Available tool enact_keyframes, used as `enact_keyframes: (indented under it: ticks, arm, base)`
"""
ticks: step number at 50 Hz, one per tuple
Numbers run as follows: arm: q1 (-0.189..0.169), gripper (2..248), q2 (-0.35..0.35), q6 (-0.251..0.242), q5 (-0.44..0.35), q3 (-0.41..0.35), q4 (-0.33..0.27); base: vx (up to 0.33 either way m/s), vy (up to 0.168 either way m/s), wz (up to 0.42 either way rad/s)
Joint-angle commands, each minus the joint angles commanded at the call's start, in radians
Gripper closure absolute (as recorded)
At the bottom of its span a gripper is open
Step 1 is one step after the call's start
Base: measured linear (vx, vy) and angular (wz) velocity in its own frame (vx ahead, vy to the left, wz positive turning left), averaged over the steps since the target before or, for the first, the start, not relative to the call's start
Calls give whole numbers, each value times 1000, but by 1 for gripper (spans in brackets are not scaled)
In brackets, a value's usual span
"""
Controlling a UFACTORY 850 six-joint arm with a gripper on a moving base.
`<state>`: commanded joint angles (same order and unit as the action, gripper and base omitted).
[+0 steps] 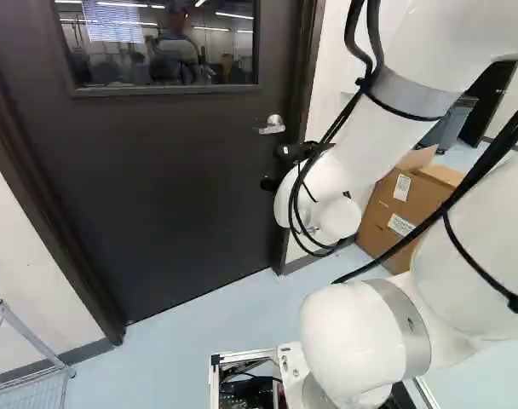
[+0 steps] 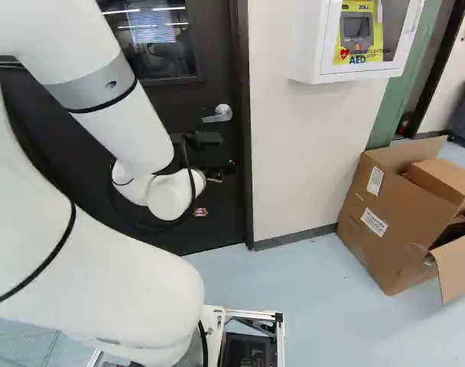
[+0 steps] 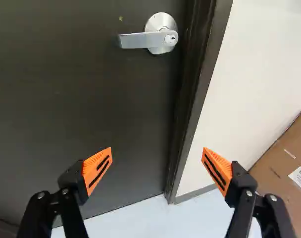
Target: Open the door and move inside
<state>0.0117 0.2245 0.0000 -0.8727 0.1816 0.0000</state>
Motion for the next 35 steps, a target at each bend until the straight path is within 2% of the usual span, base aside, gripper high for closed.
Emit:
enact_keyframes:
  ticks: [19, 35]
  arm:
    - [11, 3, -13, 0, 0, 60, -12]
    - [22, 3, -24, 0, 0, 109, -60]
  base:
    - [0, 0, 0]
    - [0, 0, 0]
